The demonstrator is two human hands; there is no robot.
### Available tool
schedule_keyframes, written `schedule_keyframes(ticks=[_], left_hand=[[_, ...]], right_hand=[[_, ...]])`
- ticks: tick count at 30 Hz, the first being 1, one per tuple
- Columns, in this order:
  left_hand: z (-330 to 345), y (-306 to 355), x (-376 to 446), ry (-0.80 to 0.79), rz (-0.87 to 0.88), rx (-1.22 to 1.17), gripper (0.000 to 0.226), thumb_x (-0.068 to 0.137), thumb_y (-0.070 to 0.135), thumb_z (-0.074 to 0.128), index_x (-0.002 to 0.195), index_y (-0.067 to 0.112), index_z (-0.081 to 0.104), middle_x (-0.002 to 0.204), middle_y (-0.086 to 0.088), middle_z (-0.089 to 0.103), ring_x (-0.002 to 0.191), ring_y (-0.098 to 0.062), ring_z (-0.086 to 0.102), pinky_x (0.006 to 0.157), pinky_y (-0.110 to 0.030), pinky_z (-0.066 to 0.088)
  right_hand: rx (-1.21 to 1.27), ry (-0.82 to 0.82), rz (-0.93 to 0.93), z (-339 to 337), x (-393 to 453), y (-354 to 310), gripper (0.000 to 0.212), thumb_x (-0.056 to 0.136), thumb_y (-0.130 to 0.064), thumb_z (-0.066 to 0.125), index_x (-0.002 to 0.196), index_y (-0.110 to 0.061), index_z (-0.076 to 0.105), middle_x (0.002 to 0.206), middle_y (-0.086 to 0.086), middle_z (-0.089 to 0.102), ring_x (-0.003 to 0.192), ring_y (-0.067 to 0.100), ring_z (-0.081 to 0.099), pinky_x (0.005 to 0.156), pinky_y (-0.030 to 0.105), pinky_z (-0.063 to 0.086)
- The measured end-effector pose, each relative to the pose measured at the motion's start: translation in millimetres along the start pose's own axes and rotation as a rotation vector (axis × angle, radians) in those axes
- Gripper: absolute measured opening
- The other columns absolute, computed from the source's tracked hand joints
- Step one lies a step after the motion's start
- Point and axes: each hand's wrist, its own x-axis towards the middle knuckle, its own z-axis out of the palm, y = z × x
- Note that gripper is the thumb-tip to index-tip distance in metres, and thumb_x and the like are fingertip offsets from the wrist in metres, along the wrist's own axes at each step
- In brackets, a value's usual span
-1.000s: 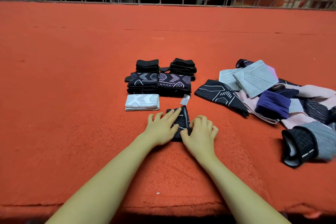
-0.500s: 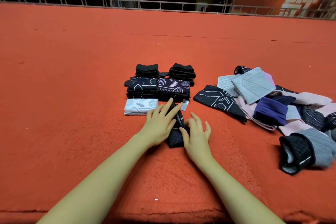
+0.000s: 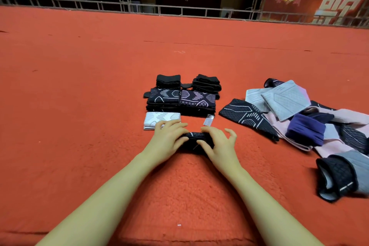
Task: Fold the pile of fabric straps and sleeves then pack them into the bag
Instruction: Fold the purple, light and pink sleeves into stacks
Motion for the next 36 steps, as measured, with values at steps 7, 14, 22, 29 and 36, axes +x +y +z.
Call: schedule_keyframes(ticks=[7, 14, 22, 29, 36], left_hand=[[2, 3, -6, 0.065, 0.004, -0.018, 0.035, 0.086, 0.040, 0.044, 0.099, 0.022, 0.071, 0.095, 0.010, 0.071, 0.098, -0.016, 0.064, 0.086, -0.027, 0.019], [-7, -2, 6, 0.329, 0.009, 0.090, 0.029, 0.084, 0.034, 0.050, 0.094, 0.022, 0.075, 0.099, 0.009, 0.073, 0.100, -0.019, 0.063, 0.089, -0.032, 0.024], [-15, -52, 15, 0.462, -0.011, 0.210, 0.025, 0.086, 0.031, 0.055, 0.093, 0.020, 0.075, 0.114, 0.002, 0.069, 0.112, -0.015, 0.050, 0.090, -0.035, 0.026], [-10, -104, 23, 0.494, 0.004, 0.317, 0.015, 0.084, 0.022, 0.062, 0.092, 0.017, 0.074, 0.121, 0.001, 0.066, 0.112, -0.020, 0.053, 0.089, -0.038, 0.029], [9, -117, 2, 0.305, -0.067, 0.192, 0.025, 0.082, 0.031, 0.056, 0.089, 0.015, 0.074, 0.116, -0.006, 0.068, 0.108, -0.019, 0.059, 0.090, -0.034, 0.031]], right_hand=[[-0.059, -0.032, -0.014, -2, -7, 3, 0.040, 0.089, -0.044, 0.044, 0.110, -0.017, 0.065, 0.117, -0.003, 0.065, 0.112, 0.009, 0.055, 0.092, 0.025, 0.015], [-0.006, 0.183, -0.023, 3, 18, -12, 0.025, 0.088, -0.037, 0.051, 0.096, -0.025, 0.071, 0.106, -0.010, 0.068, 0.108, 0.008, 0.054, 0.088, 0.030, 0.017], [0.021, 0.235, -0.103, 41, 70, -24, 0.023, 0.085, -0.035, 0.056, 0.093, -0.024, 0.076, 0.104, -0.009, 0.070, 0.109, 0.013, 0.050, 0.088, 0.031, 0.018], [-0.006, 0.215, -0.235, 83, 108, -23, 0.023, 0.082, -0.033, 0.059, 0.093, -0.022, 0.077, 0.100, -0.008, 0.071, 0.098, 0.014, 0.047, 0.083, 0.031, 0.023], [0.055, -0.066, -0.176, 101, 96, -11, 0.029, 0.084, -0.045, 0.053, 0.096, -0.029, 0.075, 0.105, -0.013, 0.070, 0.099, 0.006, 0.051, 0.081, 0.029, 0.018]])
